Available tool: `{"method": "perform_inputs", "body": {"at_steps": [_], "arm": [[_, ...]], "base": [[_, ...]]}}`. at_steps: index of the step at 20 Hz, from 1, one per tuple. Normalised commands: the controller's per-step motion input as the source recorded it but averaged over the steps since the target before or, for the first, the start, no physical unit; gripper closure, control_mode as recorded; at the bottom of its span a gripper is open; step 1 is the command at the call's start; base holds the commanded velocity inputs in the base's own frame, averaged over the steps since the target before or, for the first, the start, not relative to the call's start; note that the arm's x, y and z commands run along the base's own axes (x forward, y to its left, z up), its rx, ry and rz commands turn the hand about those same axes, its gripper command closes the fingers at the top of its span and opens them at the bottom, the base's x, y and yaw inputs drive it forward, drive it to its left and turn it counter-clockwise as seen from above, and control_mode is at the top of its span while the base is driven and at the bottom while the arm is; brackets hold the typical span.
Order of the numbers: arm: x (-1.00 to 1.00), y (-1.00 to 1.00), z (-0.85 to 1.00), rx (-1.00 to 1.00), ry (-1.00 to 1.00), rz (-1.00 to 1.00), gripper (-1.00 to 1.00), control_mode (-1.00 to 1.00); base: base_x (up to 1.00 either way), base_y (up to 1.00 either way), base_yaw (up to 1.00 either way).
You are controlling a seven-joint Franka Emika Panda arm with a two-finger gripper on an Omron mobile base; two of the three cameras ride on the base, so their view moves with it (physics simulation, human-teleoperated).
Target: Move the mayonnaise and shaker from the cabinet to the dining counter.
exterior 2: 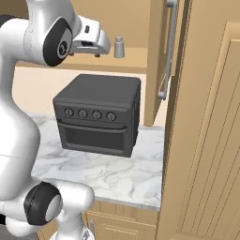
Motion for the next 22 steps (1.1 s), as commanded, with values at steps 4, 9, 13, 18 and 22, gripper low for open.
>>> {"method": "perform_inputs", "body": {"at_steps": [4,9,13,18,22], "arm": [[0.40,-0.12,-0.14,-0.08,-0.03,0.05,-1.00,-1.00],[0.55,0.00,-0.03,0.00,0.00,0.00,-1.00,-1.00],[0.59,0.00,0.00,0.01,0.00,-0.01,-1.00,-1.00],[0.46,-0.06,-0.06,0.00,0.00,-0.02,-1.00,-1.00],[0.41,-0.04,-0.14,0.00,0.00,-0.03,-1.00,-1.00]], "base": [[0.00,0.00,0.00],[0.00,0.00,0.00],[0.00,0.00,0.00],[0.00,0.00,0.00],[0.00,0.00,0.00]]}}
